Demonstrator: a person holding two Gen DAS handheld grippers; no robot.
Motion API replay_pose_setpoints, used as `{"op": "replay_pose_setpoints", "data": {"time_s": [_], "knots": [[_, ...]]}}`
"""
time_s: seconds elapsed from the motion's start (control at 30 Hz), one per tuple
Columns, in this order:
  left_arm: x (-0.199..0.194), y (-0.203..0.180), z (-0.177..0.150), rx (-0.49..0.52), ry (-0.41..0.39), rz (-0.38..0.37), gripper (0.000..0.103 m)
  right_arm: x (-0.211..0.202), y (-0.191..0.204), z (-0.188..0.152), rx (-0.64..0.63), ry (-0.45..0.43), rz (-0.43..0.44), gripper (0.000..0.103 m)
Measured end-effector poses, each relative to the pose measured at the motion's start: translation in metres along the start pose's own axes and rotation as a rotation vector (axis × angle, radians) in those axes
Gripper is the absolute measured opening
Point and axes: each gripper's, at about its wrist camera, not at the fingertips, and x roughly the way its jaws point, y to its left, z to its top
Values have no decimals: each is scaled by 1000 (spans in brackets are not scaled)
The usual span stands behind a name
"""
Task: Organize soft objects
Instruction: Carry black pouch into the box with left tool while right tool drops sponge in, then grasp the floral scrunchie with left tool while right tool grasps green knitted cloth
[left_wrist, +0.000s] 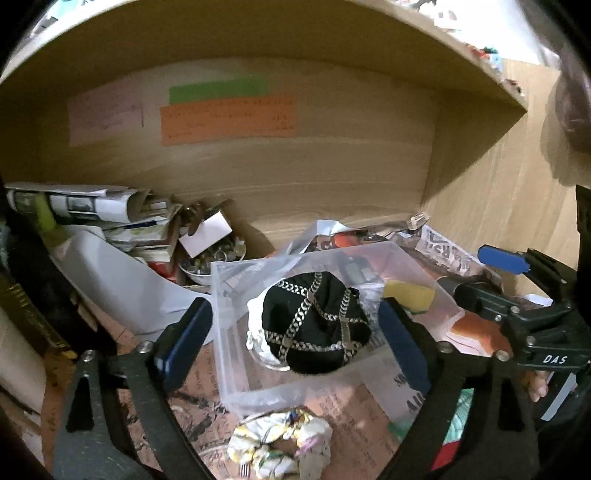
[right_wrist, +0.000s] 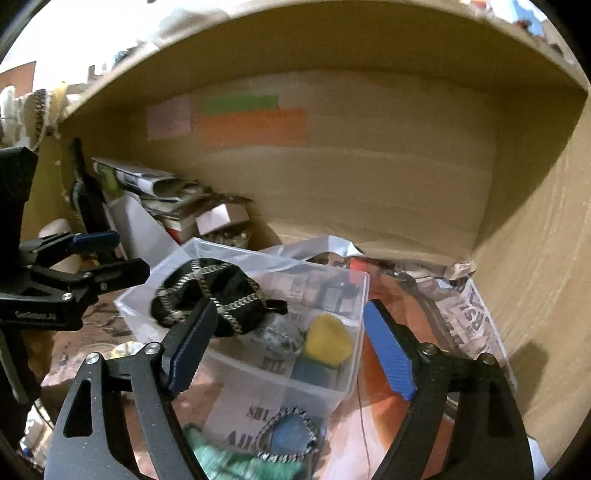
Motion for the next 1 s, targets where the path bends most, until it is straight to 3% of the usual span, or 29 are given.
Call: {"op": "replay_pose_setpoints", "data": {"time_s": [0.2,0.4,0.73,1.0], "knots": [[-19,0,-20,2,6,9,98,-18,7,-16,10,0,20,85],[-22,5,-49,-10,62,29,98,-24,10,-41,51,40,32,85],[-2,19,-96,-78,205,53,98,-21,11,-79,132,143,51,85],[20,19,-115,-99,288,46,98,-11,18,-101,136,210,73,83]]}}
